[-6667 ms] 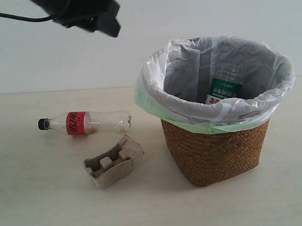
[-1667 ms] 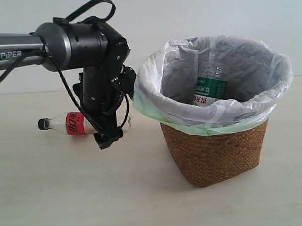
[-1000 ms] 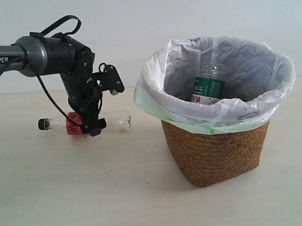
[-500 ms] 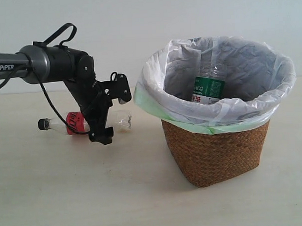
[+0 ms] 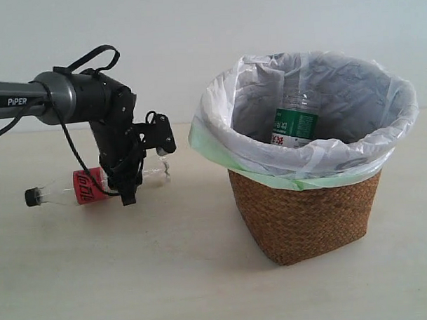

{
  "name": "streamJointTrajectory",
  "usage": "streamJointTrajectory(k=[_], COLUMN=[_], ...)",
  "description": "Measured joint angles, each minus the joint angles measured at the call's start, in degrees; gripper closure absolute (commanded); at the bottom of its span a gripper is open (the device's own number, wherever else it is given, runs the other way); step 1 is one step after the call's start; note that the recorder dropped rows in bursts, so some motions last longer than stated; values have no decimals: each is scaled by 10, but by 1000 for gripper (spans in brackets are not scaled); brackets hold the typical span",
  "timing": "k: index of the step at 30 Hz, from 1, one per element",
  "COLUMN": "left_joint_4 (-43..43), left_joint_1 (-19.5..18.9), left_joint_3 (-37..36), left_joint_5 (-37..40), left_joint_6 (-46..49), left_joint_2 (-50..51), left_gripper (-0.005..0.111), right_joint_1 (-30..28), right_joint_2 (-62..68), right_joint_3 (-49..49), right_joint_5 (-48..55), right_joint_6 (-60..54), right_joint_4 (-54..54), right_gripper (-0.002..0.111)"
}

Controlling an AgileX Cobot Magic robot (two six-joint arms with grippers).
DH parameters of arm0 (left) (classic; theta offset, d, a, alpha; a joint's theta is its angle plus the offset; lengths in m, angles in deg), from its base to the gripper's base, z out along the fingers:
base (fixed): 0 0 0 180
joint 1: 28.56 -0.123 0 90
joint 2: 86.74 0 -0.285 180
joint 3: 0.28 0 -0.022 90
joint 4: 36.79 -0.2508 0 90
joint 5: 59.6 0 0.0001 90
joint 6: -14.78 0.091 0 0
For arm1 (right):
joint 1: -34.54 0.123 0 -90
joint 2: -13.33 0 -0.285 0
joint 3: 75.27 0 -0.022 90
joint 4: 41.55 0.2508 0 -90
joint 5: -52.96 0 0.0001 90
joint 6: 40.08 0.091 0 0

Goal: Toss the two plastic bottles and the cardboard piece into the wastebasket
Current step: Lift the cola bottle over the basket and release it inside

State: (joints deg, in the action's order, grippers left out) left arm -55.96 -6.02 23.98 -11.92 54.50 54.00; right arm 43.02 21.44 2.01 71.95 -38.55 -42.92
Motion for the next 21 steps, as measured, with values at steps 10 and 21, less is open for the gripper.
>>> streamJointTrajectory(k=[10,21], left_joint_4=[-369,-405], left_joint_1=[-2,-6], left_joint_3=[0,0], left_joint_5=[129,219], left_joint_6=[-421,-458], left_joint_2=[-125,-260], left_gripper=[103,103], right_joint_1=[0,0], right_joint_2=[0,0], right_joint_3=[0,0], right_joint_5=[0,0], right_joint_6=[0,0], right_joint_4=[0,0], right_gripper=[106,106])
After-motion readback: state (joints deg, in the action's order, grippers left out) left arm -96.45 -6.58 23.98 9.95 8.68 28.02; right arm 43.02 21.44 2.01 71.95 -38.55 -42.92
